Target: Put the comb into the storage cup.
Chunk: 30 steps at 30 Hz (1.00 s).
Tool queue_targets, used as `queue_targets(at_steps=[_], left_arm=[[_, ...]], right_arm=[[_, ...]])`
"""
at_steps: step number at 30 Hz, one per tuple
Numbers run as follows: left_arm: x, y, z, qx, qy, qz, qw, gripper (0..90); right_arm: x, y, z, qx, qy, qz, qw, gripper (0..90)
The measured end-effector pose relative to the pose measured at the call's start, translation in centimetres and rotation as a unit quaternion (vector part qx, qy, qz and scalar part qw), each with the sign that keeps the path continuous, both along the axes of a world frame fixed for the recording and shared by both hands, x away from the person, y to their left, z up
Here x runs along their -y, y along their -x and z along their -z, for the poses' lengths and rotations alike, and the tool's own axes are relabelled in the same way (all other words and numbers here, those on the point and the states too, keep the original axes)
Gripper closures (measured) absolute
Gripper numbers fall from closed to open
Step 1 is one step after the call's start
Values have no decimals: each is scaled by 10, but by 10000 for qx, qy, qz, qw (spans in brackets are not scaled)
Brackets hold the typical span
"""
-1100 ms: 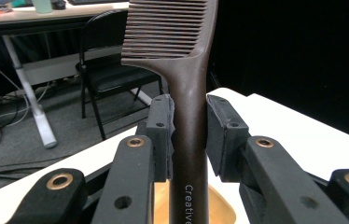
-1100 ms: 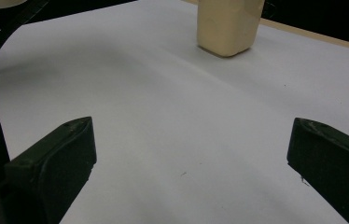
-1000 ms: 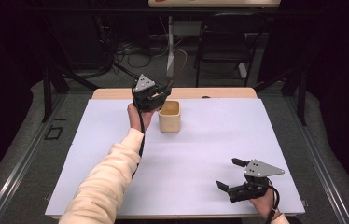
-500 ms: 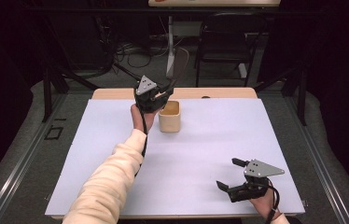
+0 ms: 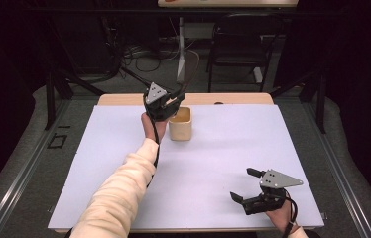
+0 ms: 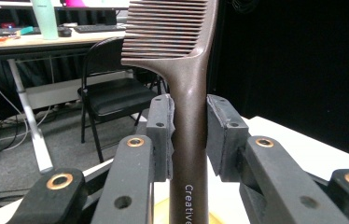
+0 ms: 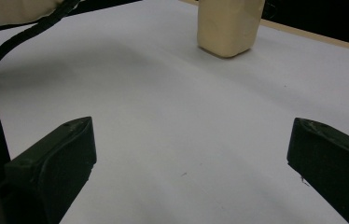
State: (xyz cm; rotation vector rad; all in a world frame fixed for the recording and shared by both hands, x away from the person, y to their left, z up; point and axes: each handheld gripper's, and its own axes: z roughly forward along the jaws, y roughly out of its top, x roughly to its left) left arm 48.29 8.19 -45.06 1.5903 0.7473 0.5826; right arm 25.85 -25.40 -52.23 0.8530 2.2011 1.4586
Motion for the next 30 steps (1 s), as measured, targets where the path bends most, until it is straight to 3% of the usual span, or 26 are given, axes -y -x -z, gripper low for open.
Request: queue_targets(at_steps=[12, 30], left_arm=[[1, -3, 11, 74, 159, -90, 9998, 720], [-2, -6, 27, 7, 450, -185, 9988, 720]], right_arm=[[0, 0, 0, 21, 21, -3, 10000, 9], [0, 0, 0, 17, 18, -5, 10000, 9]])
